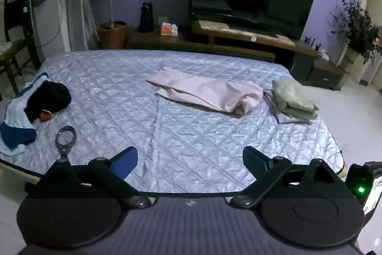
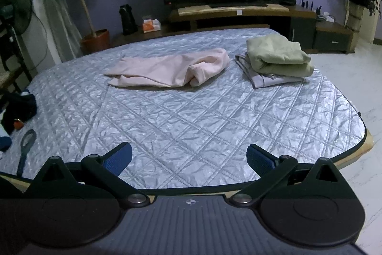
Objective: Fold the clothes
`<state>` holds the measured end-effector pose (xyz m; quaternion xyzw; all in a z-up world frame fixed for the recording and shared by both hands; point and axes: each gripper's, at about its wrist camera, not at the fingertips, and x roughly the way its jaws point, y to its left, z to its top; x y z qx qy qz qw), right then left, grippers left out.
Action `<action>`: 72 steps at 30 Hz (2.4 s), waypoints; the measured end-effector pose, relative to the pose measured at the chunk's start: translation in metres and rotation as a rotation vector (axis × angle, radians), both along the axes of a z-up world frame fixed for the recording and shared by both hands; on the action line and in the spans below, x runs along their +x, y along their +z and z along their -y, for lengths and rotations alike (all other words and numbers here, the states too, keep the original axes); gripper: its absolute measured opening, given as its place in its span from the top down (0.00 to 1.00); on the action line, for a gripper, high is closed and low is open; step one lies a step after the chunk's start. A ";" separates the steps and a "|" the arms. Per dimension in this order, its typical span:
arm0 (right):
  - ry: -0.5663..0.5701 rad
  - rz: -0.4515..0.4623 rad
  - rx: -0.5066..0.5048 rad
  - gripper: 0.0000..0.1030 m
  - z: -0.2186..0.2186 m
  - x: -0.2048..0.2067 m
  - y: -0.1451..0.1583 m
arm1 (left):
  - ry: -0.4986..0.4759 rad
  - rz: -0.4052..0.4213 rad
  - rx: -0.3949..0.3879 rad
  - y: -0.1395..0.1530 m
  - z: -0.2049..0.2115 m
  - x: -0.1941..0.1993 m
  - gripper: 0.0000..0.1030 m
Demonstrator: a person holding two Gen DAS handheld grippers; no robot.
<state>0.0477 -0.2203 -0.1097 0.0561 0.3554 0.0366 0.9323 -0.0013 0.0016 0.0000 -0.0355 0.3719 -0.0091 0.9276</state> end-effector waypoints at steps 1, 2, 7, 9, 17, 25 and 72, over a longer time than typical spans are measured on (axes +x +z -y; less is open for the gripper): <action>0.000 -0.002 -0.012 0.00 -0.003 0.000 0.000 | -0.001 0.002 -0.004 0.000 -0.002 -0.002 0.05; 0.001 -0.004 -0.024 0.00 -0.007 0.000 0.000 | -0.002 0.004 -0.009 0.000 -0.004 -0.003 0.05; 0.004 -0.012 -0.076 0.00 -0.022 -0.001 -0.001 | -0.007 0.014 -0.031 0.000 -0.015 -0.012 0.08; 0.024 -0.015 -0.068 0.00 -0.021 0.000 -0.001 | -0.009 0.018 -0.040 0.000 -0.019 -0.016 0.10; 0.036 -0.001 -0.050 0.00 -0.018 -0.004 -0.001 | -0.012 0.032 -0.068 -0.001 -0.036 -0.029 0.22; 0.037 -0.010 -0.025 0.00 -0.018 -0.002 0.000 | 0.000 -0.070 -0.037 -0.021 -0.029 -0.024 0.20; 0.090 0.061 0.067 0.00 -0.031 0.004 0.001 | -0.026 -0.101 -0.017 -0.045 -0.042 -0.001 0.19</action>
